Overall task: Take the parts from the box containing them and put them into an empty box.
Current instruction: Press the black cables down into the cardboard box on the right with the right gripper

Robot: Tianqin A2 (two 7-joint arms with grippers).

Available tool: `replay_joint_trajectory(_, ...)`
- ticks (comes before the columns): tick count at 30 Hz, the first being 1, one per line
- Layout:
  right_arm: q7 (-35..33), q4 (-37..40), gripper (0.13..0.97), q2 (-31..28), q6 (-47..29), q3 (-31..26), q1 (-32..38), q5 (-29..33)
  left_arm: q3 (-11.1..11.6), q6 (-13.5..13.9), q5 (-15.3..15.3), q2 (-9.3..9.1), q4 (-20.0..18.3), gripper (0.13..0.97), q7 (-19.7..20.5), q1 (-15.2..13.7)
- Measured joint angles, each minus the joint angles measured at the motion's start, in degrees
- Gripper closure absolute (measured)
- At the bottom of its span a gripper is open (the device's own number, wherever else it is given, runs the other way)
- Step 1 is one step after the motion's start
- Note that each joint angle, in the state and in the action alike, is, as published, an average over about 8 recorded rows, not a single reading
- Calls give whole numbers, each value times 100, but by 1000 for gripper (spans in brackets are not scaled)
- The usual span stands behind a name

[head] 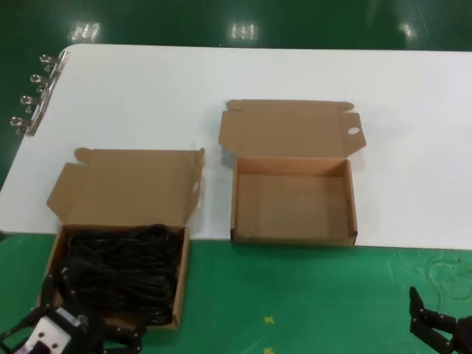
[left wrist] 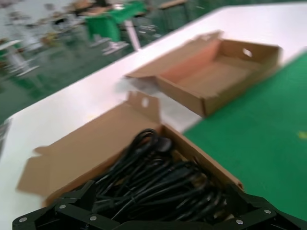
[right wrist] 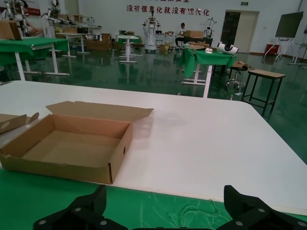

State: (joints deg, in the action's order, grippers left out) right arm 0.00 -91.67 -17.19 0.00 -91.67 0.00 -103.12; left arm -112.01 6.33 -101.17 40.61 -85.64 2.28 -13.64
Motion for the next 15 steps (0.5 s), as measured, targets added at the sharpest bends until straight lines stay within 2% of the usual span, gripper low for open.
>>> replay_joint_trajectory(5,0,0,233,0,0,0,0,0,-201,769,518,305,266,132,61,-617)
replay_joint_trajectory(8,0,0,212,0,0,0,0,0,-262,1242,790,435,352,132,42,-1003)
replay_joint_trajectory(15,0,0,147,0,0,0,0,0,-450,2562,1153,644,507,132,-214,-1842)
